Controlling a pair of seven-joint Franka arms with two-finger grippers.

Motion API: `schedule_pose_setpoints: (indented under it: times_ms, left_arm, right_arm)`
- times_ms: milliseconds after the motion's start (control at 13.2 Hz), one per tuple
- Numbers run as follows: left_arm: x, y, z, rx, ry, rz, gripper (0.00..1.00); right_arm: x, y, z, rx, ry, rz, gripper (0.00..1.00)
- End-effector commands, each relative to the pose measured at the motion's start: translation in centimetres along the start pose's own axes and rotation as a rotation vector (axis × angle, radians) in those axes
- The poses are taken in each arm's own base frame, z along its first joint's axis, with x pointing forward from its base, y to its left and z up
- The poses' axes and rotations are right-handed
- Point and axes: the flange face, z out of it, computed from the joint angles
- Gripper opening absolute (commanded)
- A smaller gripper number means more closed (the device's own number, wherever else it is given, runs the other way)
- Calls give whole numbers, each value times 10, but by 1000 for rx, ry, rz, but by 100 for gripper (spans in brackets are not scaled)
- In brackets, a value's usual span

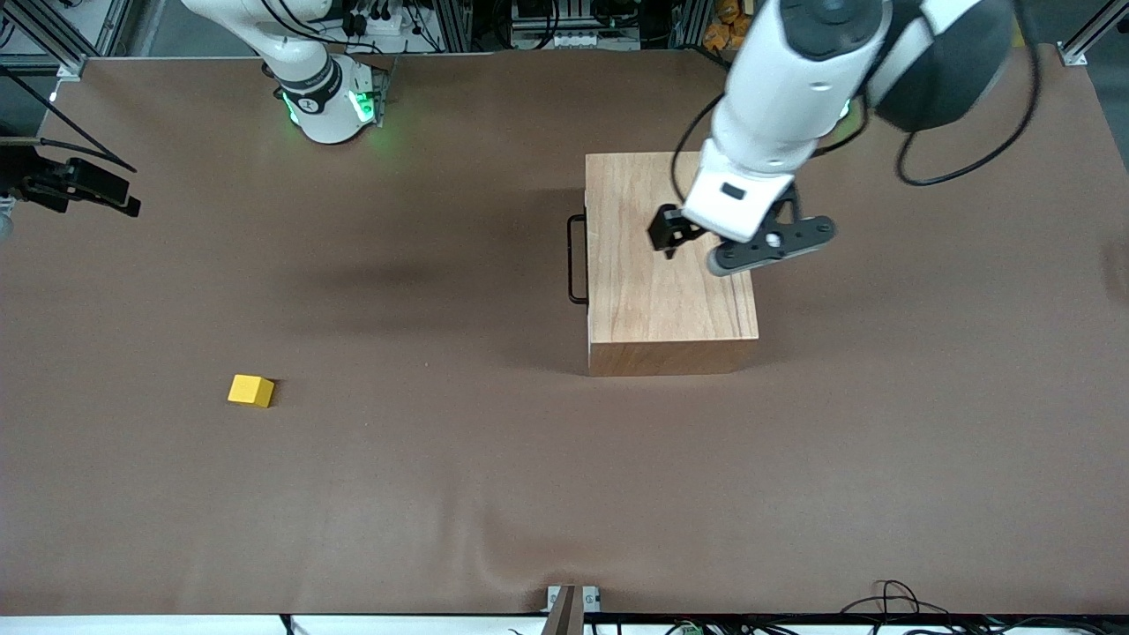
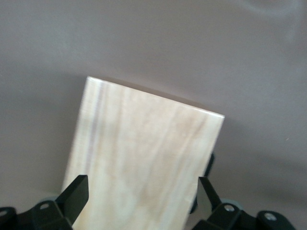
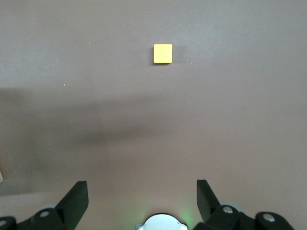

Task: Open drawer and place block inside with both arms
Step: 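Reach the left gripper across the box to the black drawer handle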

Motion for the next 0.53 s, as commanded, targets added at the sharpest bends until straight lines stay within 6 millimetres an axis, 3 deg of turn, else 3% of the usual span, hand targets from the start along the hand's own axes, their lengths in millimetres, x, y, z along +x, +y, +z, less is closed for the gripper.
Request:
schedule_pose_setpoints:
  times_ms: [0, 228, 456]
  left_arm:
    - [-30, 47, 8, -46, 53, -87, 100]
    - [-71, 94, 58, -25, 41, -44, 100]
    - [-106, 132, 93, -14, 34, -58, 100]
  right_arm:
    - [-3, -1, 2, -11, 0, 17, 100]
    - [-5, 17, 0, -8, -3, 47, 100]
    - [-8, 32, 0, -3, -13, 68, 100]
